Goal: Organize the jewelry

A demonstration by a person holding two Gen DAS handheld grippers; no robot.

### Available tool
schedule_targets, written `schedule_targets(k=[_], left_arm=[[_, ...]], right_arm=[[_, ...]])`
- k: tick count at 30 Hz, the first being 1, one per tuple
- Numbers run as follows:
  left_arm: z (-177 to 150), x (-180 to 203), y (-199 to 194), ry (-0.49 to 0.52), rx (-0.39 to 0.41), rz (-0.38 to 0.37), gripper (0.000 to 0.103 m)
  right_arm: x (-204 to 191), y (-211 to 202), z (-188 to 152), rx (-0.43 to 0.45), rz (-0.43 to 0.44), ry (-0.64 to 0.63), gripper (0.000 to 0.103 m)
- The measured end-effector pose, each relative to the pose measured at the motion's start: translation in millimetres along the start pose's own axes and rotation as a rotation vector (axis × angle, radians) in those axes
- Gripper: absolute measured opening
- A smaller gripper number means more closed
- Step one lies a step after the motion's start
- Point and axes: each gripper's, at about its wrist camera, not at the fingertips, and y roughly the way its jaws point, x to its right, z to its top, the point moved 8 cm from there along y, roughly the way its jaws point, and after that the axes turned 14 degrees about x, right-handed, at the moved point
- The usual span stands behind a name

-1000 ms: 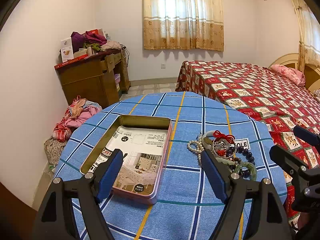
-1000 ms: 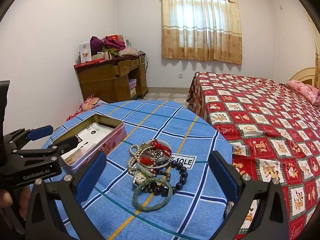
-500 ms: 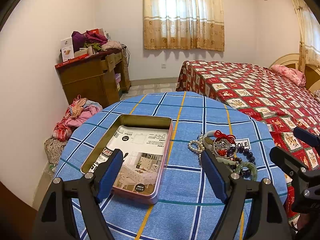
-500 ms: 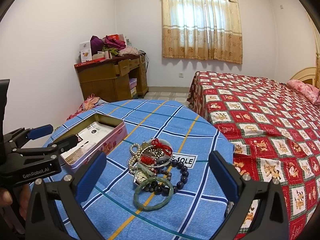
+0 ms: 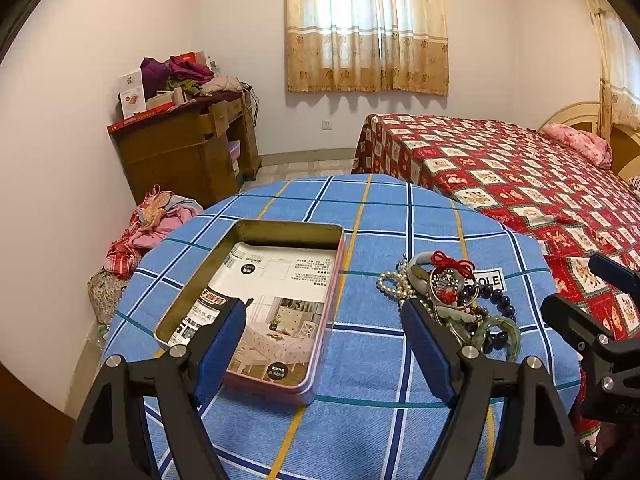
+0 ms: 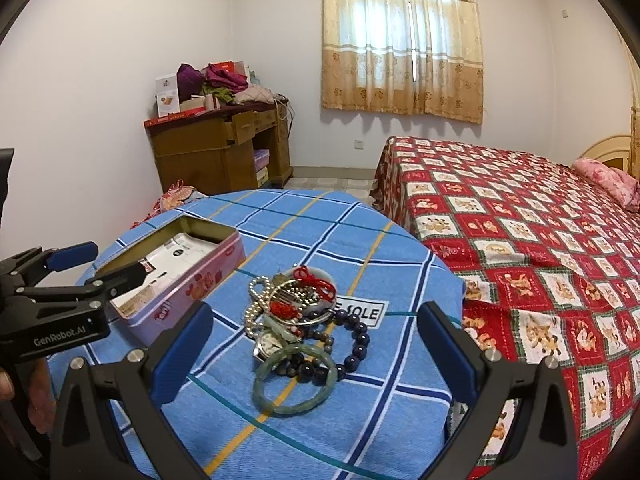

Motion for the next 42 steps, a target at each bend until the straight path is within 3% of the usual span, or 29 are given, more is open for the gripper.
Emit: schedule_targets(k=[3, 5, 8, 16, 19, 22, 29, 42], left_arm=[[-8, 3, 6, 0.000, -0.017, -0.012, 0.080], [-14, 6, 11, -0.003, -0.037, -0.026, 0.080], [-22, 12, 19, -0.004, -0.062, -0.049, 0.080], [-32, 29, 27, -0.005, -0.086, -0.112, 0.080], [-30, 37, 30, -0.003, -0.087, -0.139, 0.080], [-26, 45, 33, 0.005, -0.082, -0.158, 0.080], [-16, 57, 53, 0.027, -0.085, -0.191, 0.080], [3, 117, 100, 0.120, -0.101, -0.299, 0.078]], right_arm=[[5, 6, -12, -0.032, 0.008, 0.005, 0.099], [6, 14, -25, -0.079, 0.028, 0.003, 0.080], [5, 24, -42, -0.137, 0.048, -0.001, 0.065], [8, 40, -67, -0.203, 0.075, 0.000, 0.047], [5, 44, -71, -0.217, 0.111, 0.008, 0.034], [4, 45, -69, -0.212, 0.140, 0.024, 0.010], [5, 43, -64, -0.181, 0.158, 0.053, 0.010], [44, 45, -48, -0.135, 0.076, 0.117, 0.010]])
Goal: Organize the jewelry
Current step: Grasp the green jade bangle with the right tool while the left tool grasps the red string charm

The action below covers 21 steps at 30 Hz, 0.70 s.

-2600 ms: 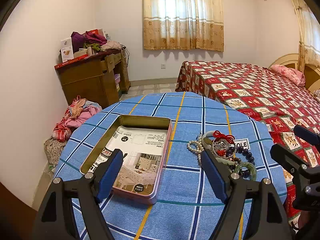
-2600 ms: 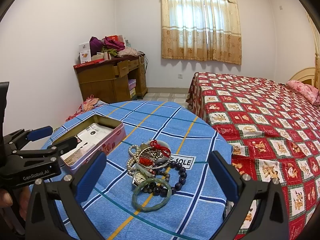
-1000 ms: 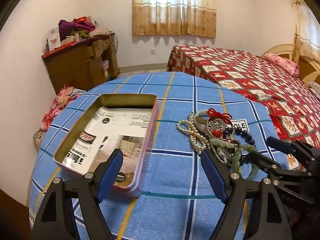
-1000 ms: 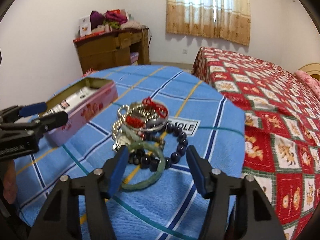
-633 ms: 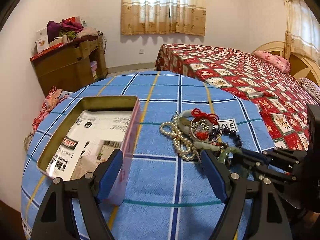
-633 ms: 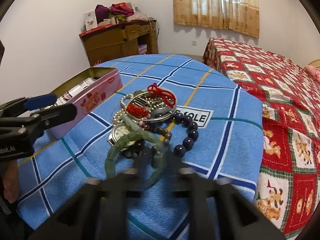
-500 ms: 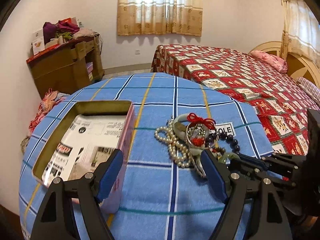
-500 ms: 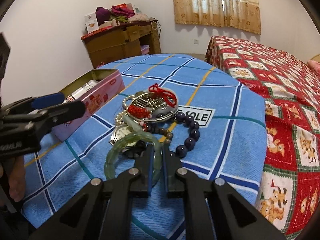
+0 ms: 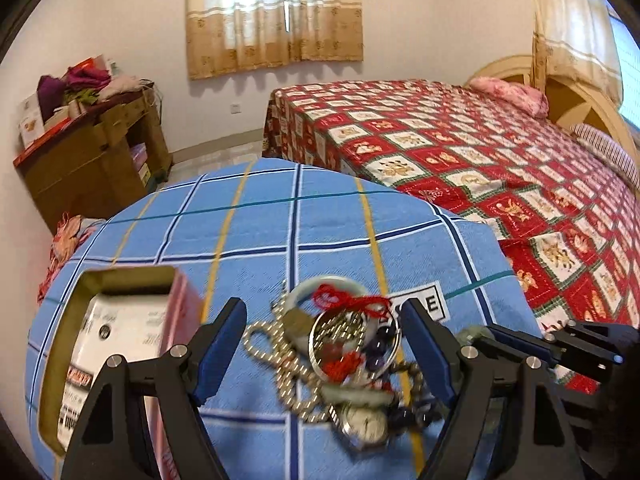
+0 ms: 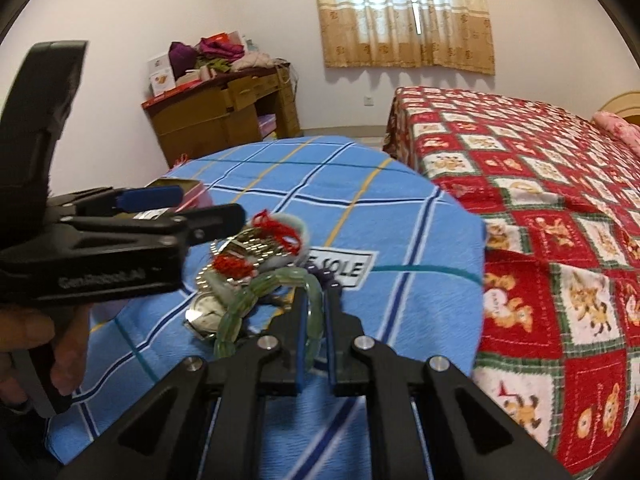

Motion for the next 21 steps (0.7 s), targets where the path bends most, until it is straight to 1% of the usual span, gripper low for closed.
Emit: schedule_targets(k=[2, 4, 5, 6, 7, 8, 10, 11, 12, 13, 15, 17, 21], left_arm=[[-1, 6, 11, 0.012, -0.017, -0.015, 0.075], [-2, 9, 20, 0.025, -0.032, -0.023, 0.067], [-3, 10, 24, 0.029, -0.038, -0.028, 0.066], [-6, 11, 29, 0.031, -0.052, -0.037, 0.062], [-8, 11, 33, 0.028, -0.061, -0.042, 0.055], [-11, 11, 37, 0.022, -0.075, -0.050, 0.052], [-14, 10, 41, 0.016, -0.086, -0.056, 0.025], [-13, 8, 40, 0.009, -0.073, -0.048, 0.017], [-12, 7, 38, 0.005, -0.064, -0.051, 0.002], [-9, 7, 34, -0.009, -0.054, -0.077, 0.002], [-3, 7, 24, -0.015, -0.026, -0.084, 0.002], [5, 9, 12, -0.025, -0.001, -0.114, 0.001], [17, 2, -3, -0.059, 0.036, -0.121, 0.001]], right_arm=[[4, -2, 1, 0.005, -0.005, 0.006, 0.010], [4, -4, 2, 0.010, -0.002, 0.010, 0.010], [3, -5, 4, 0.013, -0.001, 0.010, 0.010], [2, -6, 5, 0.017, 0.000, 0.006, 0.010], [1, -6, 6, 0.018, 0.000, 0.003, 0.010], [0, -6, 6, 0.019, 0.002, -0.001, 0.010], [-1, -7, 7, 0.025, 0.007, -0.002, 0.010], [-2, -8, 7, 0.028, 0.009, -0.003, 0.009], [-1, -8, 8, 0.030, 0.010, -0.004, 0.009], [-2, -9, 9, 0.035, 0.009, -0.008, 0.009], [-2, -10, 10, 0.040, 0.005, -0.015, 0.009], [-2, -10, 10, 0.040, 0.006, -0.016, 0.009], [-5, -15, 13, 0.052, 0.009, -0.024, 0.009]])
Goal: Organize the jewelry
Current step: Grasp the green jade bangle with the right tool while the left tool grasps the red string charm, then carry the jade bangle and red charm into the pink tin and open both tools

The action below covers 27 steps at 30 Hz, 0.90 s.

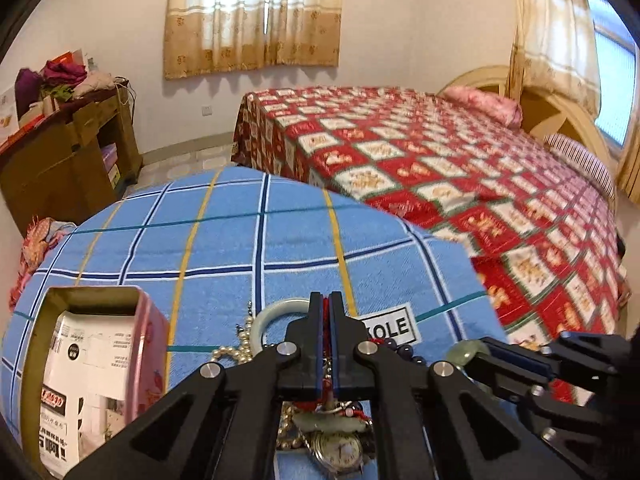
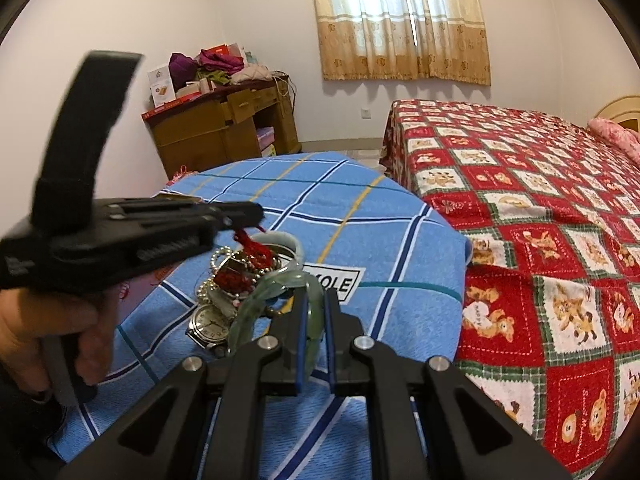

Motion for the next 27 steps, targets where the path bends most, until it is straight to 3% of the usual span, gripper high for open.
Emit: schedule_targets(k=[9, 17, 27], left_arm=[[23, -21, -40, -0.061, 0.078, 0.004, 0.001], [20, -49, -67, -0.100, 0.096, 0.022, 0.001], [15, -95, -93, -0.098, 0.121, 0.122, 0.001]], right_arm=[[-9, -9, 14, 0.032, 0.025, -0.014, 0.009], [-26, -7, 18, 0.020, 0.067, -0.028, 0.010], [-58, 10, 24, -0.015, 0.140, -0.069, 0.009]])
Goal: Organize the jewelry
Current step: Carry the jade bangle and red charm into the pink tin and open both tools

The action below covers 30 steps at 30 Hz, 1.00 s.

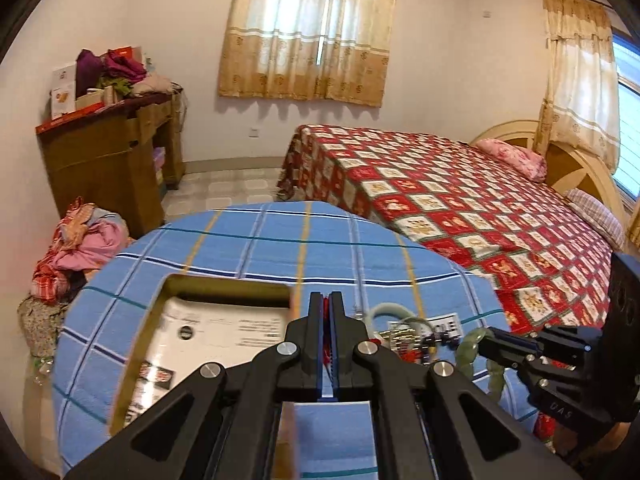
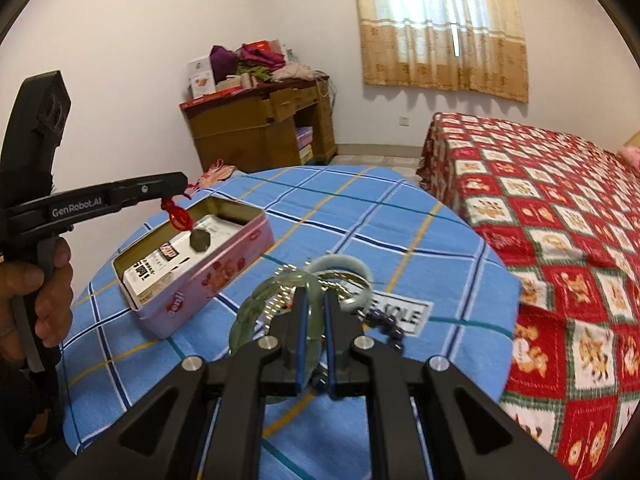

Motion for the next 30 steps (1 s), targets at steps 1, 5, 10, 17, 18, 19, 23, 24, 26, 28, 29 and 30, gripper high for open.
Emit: schedule_targets(k=[1, 5, 10, 17, 18, 19, 23, 24, 26, 28, 29, 30], left_arm=[[0, -6, -1, -0.002, 0.001, 0.011, 0.001], [1, -28, -3, -0.019, 0.004, 0.054, 0.001], [-1, -58, -2, -0.041, -0.002, 0.105, 0.001], [-6, -86, 10, -0.055, -0.023, 0.162, 0.001], [-6, -89, 12, -0.056, -0.025, 0.168, 0.001], [-6, -91, 14, -0.053, -0.026, 0.172, 0.001], [-4, -96, 23, -0.047, -0.030, 0.180, 0.001], [-3, -96, 25, -0.042, -0.030, 0.180, 0.001], [-3, -99, 31, -0.031, -0.037, 0.187, 0.001], [-5, -103, 36, -0.024, -0.048, 0.192, 0.001], [-6, -105, 38, -0.020, -0.055, 0.197, 0.001], [-9, -107, 41, -0.020, -0.062, 0.202, 0.001]], right_arm=[[-5, 4, 4, -0.003, 0.016, -0.007, 0.009], [-23, 18, 14, -0.016, 0.062, -0.033, 0.009], [-46, 47, 23, -0.051, 0.110, -0.086, 0.009], [-74, 83, 30, -0.085, 0.149, -0.128, 0.009], [-77, 88, 31, -0.086, 0.150, -0.135, 0.009], [-79, 92, 32, -0.087, 0.151, -0.139, 0.009], [-87, 112, 35, -0.090, 0.149, -0.145, 0.009], [-89, 116, 36, -0.090, 0.147, -0.143, 0.009], [-90, 125, 37, -0.092, 0.142, -0.135, 0.009], [-91, 135, 35, -0.101, 0.136, -0.130, 0.009], [-93, 138, 34, -0.105, 0.132, -0.131, 0.009], [-93, 141, 32, -0.108, 0.126, -0.134, 0.009]])
